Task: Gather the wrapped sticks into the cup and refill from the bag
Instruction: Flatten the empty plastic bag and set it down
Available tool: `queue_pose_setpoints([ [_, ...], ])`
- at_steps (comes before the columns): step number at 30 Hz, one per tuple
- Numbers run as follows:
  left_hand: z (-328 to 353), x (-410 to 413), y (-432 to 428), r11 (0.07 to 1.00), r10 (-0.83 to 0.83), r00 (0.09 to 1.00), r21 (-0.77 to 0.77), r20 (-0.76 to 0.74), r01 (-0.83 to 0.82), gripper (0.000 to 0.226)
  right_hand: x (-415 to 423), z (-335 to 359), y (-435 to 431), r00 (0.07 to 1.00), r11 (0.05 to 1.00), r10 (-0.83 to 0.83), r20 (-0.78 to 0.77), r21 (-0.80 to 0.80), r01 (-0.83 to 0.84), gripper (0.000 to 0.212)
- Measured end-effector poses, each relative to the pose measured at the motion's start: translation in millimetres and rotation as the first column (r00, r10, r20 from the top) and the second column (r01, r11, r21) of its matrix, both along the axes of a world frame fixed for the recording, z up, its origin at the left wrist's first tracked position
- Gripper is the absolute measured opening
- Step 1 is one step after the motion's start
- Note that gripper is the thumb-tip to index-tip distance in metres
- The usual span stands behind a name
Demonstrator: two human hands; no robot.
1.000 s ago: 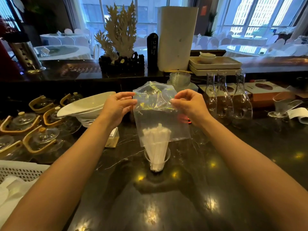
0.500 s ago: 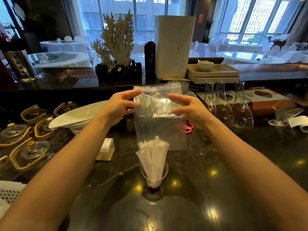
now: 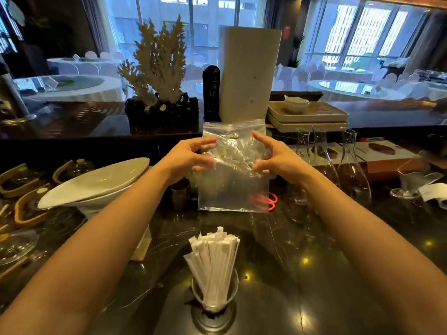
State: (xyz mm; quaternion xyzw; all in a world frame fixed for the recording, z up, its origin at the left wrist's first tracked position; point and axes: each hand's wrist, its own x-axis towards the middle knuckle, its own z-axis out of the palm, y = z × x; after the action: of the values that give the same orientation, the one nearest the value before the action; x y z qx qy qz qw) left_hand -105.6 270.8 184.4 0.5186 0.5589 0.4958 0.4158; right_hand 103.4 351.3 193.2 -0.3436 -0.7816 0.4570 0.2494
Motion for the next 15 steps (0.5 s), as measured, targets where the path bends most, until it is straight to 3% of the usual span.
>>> queue_pose_setpoints([
  [7, -48.3, -7.3, 38.5, 0.993, 0.007, 0.993, -0.118, -0.118, -0.021, 0.075, -18.7, -41.9, 40.8, 0.988, 0.996, -0.088, 0.129, 0.043, 0.083, 0.086],
  [11, -92.4, -6.2, 52.0, 0.976, -0.025, 0.995, -0.217, -0.098, 0.003, 0.083, -27.2, -87.3, 59.4, 0.972, 0.996, -0.052, 0.228, -0.060, 0.067, 0.091],
  [15, -140.3, -7.4, 62.9, 0.953, -0.074, 0.962, -0.304, -0.262, -0.010, 0.089, -33.2, -136.3, 71.2, 0.938, 0.988, -0.075, 0.338, -0.102, 0.116, 0.084],
])
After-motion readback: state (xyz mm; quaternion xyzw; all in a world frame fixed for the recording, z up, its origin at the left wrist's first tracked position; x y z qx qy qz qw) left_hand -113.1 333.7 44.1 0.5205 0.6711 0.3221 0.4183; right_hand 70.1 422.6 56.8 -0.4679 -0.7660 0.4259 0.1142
